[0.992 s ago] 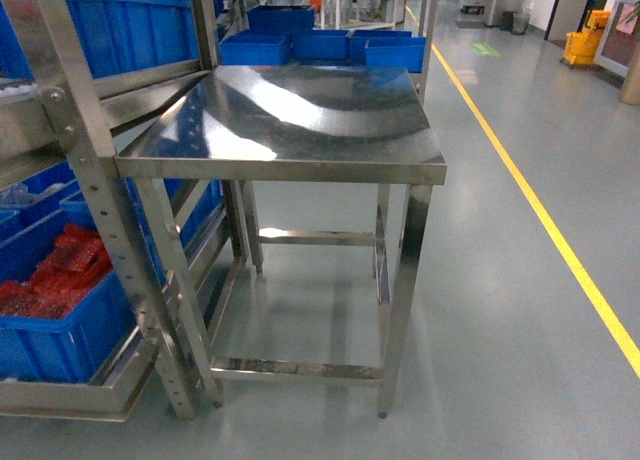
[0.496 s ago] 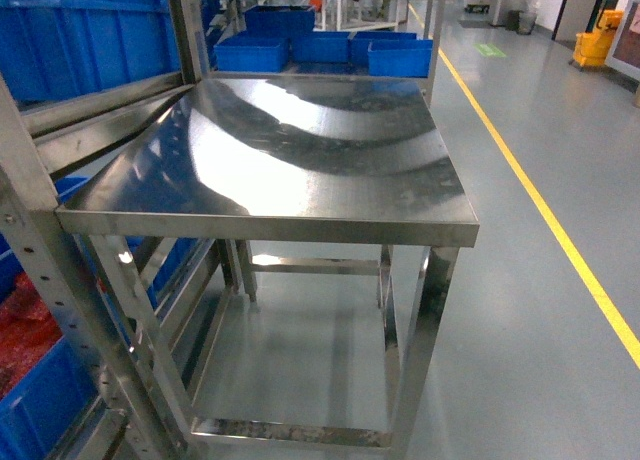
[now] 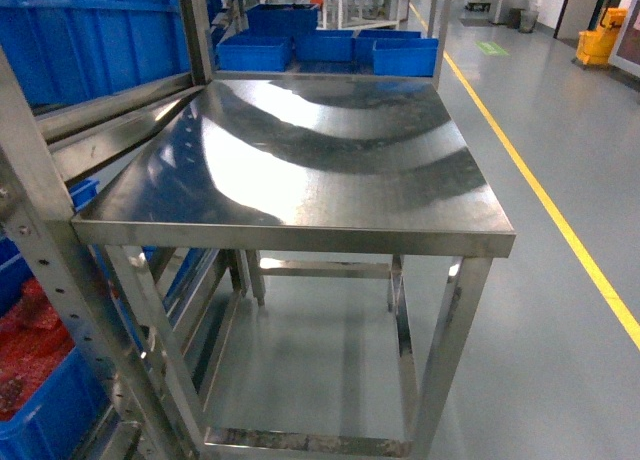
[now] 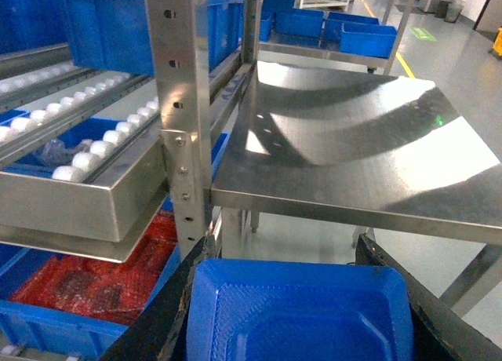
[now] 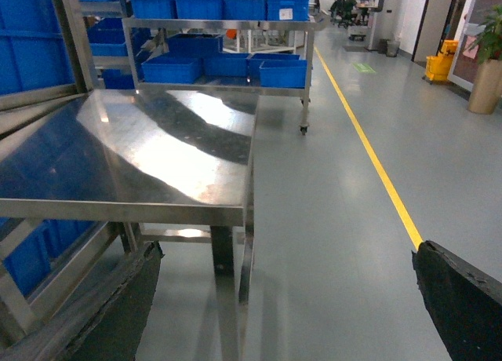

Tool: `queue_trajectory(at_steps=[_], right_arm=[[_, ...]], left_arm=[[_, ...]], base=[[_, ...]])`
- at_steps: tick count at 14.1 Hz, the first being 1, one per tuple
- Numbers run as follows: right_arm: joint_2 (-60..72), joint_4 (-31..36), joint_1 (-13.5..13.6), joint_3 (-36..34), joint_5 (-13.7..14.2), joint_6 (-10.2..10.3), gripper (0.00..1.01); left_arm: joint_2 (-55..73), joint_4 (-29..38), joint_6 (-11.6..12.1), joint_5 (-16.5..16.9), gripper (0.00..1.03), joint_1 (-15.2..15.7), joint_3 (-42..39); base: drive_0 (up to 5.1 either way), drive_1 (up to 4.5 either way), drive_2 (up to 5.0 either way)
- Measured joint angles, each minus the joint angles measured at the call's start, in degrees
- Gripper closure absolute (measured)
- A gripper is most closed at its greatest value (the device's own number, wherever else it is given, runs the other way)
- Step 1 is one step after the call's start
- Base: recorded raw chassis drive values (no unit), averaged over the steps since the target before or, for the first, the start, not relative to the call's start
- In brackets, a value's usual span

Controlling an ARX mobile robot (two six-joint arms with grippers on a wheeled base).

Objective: Pick blue part to blue bin on bottom shelf

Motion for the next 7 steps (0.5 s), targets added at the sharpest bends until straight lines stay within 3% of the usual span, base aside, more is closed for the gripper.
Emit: queue_trajectory(at_steps=[7], right_arm=[[0.0,0.1,0.0,0.0,0.0,0.0,0.03]], left_arm=[[0.0,-0.1,0.0,-0.1,0.59,0.0,0.0]], base=[[-4.7,0.94,3.8]])
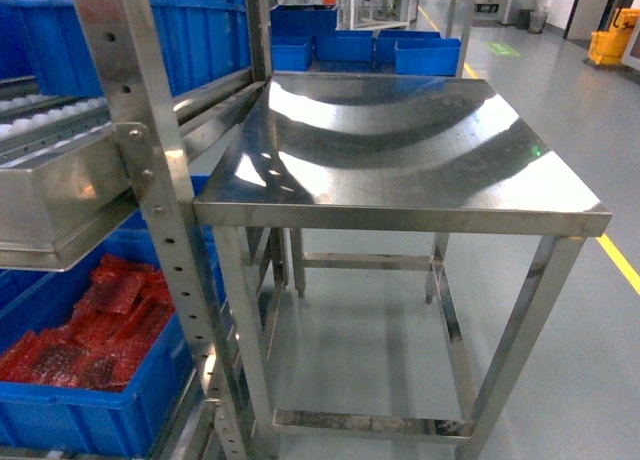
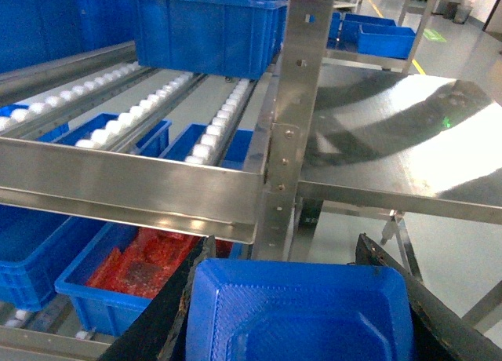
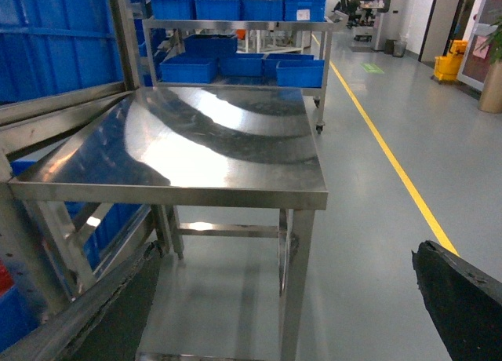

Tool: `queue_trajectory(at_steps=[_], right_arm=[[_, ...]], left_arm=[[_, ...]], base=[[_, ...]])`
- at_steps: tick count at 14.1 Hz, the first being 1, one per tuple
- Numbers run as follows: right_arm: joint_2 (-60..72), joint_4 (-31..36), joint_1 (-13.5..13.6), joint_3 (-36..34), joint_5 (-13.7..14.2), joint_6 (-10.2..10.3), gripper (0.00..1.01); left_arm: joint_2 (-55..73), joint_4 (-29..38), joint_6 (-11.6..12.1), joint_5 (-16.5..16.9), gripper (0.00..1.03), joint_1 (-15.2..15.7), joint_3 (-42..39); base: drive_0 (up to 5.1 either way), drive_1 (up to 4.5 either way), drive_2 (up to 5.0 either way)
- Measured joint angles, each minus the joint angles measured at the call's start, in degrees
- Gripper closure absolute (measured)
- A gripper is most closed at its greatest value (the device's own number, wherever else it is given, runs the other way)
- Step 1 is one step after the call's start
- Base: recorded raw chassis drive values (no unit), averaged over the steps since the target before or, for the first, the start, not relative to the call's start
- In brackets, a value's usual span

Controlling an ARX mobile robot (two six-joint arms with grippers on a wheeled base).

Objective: Pick blue part to blue bin on bottom shelf

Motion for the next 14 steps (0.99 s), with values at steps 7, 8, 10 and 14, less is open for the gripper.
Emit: queue_trajectory(at_steps=[7,8,10,14], right_arm=[[0.0,0.0,0.0,0.0,0.0,0.0,0.03],[0.0,-0.1,0.0,0.0,-0.1,0.0,0.03],[0.0,-0.1,0.0,0.0,0.0,0.0,0.03],[0.0,0.0,0.0,0.0,0.0,0.0,0.03]], left_arm=[[0.0,0.0,0.0,0.0,0.59,0.0,0.0],[0.0,0.1,0.0,0.0,0.59,0.0,0.0],[0.0,0.0,0.0,0.0,0.59,0.0,0.0],[0.0,0.2,0.0,0.0,0.59,0.0,0.0]], base=[[-5.0,2.47,2.5],[-5.1,2.39,2.4],[-5.1,2.36,2.4],[-5.0,2.42,2.4]])
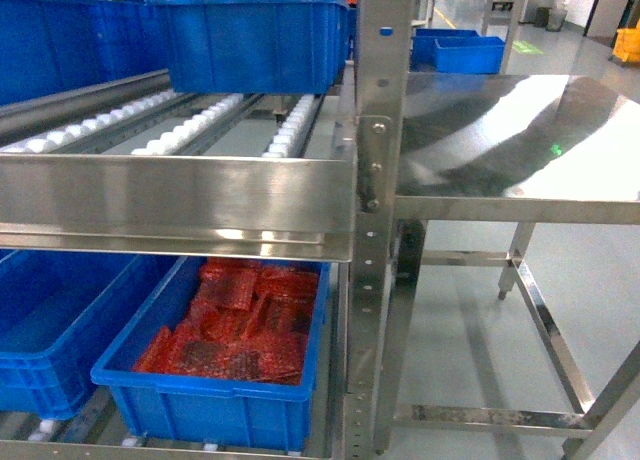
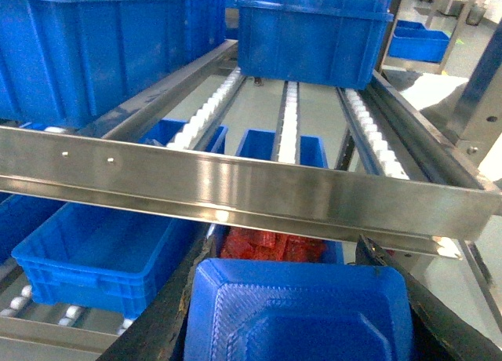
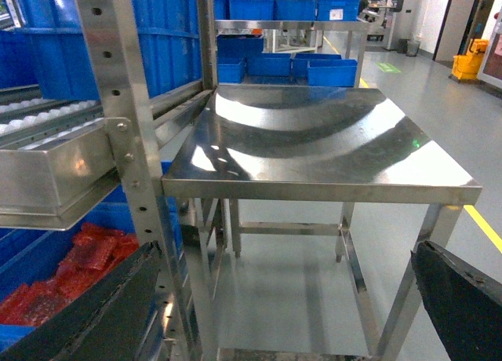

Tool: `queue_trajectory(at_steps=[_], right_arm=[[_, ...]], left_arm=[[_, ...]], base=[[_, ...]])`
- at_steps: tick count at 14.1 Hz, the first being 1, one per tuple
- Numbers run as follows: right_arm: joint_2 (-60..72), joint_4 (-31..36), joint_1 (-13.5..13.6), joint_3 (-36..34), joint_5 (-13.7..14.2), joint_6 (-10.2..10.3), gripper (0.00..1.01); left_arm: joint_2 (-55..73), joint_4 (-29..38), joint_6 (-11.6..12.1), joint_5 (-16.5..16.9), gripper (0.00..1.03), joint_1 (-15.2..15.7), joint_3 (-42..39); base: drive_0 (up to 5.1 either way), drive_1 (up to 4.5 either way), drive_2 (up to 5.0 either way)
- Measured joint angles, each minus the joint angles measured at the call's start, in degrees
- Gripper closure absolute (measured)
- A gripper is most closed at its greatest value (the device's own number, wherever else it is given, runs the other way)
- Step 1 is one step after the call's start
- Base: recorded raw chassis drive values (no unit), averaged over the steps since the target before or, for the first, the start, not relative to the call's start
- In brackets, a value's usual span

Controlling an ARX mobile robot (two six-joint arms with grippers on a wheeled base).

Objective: Pick blue part to blue bin on bottom shelf

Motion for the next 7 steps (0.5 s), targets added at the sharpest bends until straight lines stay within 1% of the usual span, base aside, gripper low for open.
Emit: queue_trajectory(at_steps=[7], right_arm=[[0.0,0.2,0.0,0.0,0.0,0.0,0.03]], left_arm=[[0.0,-0.2,0.0,0.0,0.59,0.0,0.0]], base=[[-5.0,2.42,2.4]])
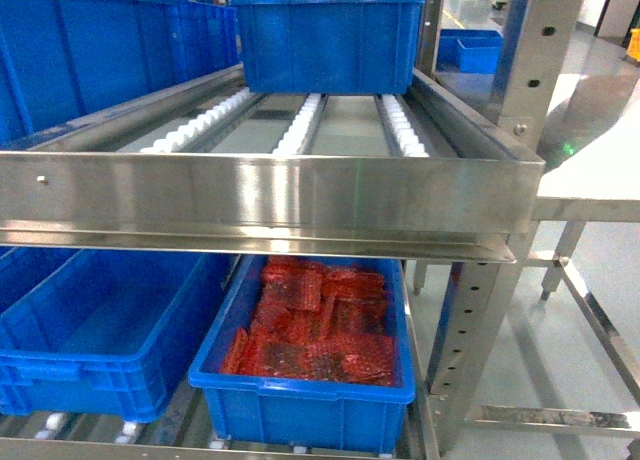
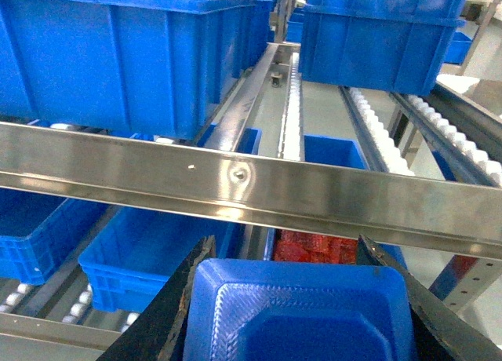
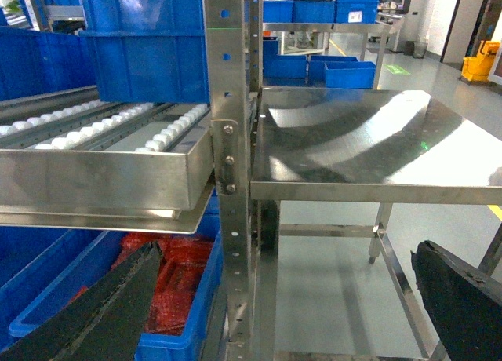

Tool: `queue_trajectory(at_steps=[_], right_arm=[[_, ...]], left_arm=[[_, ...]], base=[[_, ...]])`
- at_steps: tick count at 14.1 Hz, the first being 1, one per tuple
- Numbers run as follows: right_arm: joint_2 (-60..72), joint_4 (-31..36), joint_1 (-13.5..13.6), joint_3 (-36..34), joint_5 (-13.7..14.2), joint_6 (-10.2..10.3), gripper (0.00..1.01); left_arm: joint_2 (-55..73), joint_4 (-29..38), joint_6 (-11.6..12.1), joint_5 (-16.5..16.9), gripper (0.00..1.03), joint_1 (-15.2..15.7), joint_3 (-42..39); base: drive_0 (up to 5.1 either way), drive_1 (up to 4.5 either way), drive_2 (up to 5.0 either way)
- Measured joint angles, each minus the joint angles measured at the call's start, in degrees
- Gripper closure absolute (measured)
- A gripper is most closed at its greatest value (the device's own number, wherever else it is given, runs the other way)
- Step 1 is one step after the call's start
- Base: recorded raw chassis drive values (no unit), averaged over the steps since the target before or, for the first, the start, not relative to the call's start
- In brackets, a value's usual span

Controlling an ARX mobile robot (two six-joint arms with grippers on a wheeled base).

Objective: Pick blue part to blue bin on bottom shelf

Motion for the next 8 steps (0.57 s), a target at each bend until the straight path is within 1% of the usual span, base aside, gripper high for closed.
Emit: queue_trajectory(at_steps=[8], right_arm=[[0.0,-0.2,0.0,0.0,0.0,0.0,0.03]], left_arm=[[-0.1,0.2,0.0,0.0,0.59,0.0,0.0]], base=[[-5.0,2.45,2.4]])
